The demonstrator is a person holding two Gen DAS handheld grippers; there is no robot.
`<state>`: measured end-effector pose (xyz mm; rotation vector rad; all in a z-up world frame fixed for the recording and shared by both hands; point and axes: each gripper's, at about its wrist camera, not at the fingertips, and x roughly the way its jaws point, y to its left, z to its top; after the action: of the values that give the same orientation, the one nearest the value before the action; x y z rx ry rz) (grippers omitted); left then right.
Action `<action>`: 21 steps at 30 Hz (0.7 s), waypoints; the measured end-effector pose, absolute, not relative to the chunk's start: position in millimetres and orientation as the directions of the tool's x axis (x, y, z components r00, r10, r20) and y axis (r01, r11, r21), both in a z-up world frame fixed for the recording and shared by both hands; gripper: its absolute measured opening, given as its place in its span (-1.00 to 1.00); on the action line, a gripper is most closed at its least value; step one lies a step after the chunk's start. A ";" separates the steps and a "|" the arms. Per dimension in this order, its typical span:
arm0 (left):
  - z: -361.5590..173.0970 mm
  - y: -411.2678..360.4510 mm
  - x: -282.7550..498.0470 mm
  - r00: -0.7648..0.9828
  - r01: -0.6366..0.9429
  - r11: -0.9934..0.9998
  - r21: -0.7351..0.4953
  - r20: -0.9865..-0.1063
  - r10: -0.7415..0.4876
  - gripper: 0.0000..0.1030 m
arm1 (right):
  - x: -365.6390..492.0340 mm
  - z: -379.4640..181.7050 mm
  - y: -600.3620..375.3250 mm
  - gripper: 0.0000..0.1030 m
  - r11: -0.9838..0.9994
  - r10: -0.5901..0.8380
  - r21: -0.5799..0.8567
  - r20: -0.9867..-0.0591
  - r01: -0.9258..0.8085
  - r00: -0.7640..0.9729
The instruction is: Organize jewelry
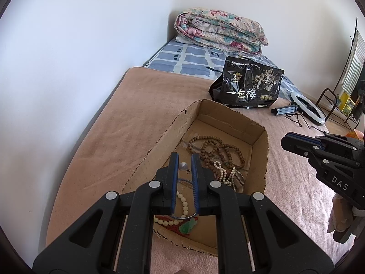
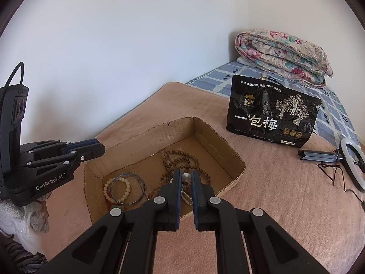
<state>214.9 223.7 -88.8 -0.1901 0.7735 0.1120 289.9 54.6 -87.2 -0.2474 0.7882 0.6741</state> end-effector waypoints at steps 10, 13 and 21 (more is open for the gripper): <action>-86.9 222.2 214.9 0.718 -0.158 0.980 -0.120 -0.696 0.031 -0.79 | 299.2 -87.1 64.0 -0.42 0.772 0.464 0.040 -0.718 -0.635 0.519; -86.4 220.8 214.1 0.719 -0.160 0.982 -0.099 -0.693 0.047 -0.16 | 298.2 -84.7 64.0 -0.26 0.780 0.452 0.026 -0.715 -0.626 0.534; -83.1 223.1 209.9 0.728 -0.201 0.976 -0.078 -0.679 0.096 0.50 | 294.2 -73.1 54.0 0.79 0.820 0.416 -0.010 -0.676 -0.572 0.608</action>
<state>209.9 223.1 -83.1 -0.1497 0.7381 0.1646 294.2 54.0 -73.1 -0.2348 0.7160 0.5767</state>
